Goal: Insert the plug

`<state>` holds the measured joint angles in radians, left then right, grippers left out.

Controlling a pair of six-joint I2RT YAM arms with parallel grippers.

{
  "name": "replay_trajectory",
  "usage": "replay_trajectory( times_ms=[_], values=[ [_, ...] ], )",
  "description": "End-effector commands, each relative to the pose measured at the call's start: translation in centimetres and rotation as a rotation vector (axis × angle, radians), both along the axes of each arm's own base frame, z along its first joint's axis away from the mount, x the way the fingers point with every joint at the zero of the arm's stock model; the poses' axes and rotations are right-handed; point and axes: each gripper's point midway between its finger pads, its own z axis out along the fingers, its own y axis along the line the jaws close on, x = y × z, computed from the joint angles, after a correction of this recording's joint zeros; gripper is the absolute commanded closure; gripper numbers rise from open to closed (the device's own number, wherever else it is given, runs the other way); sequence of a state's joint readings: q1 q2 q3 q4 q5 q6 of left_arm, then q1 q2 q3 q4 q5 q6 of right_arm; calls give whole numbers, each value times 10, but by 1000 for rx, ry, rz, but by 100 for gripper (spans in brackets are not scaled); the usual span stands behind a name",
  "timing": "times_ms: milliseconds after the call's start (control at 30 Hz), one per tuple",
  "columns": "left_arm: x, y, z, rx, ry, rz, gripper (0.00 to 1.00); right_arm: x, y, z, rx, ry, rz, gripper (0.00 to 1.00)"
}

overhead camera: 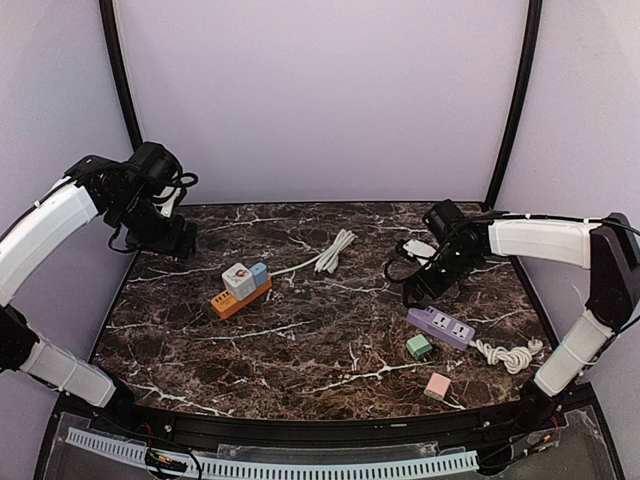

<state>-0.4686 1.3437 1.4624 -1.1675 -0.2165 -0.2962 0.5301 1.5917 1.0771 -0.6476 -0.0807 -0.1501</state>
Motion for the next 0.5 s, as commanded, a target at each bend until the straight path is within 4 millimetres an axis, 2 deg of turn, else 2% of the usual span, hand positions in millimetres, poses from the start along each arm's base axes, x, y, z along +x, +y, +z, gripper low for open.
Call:
replay_trajectory(
  times_ms=[0, 233, 467],
  values=[
    [-5, -3, 0, -39, -1, -5, 8, -23, -13, -26, -68, 85, 59, 2],
    [-2, -9, -5, -65, -1, -7, 10, -21, -24, -44, -133, 89, 37, 2],
    [-2, -11, -11, -83, 6, 2, 12, -19, -21, -57, -143, 132, 21, 15]
  ],
)
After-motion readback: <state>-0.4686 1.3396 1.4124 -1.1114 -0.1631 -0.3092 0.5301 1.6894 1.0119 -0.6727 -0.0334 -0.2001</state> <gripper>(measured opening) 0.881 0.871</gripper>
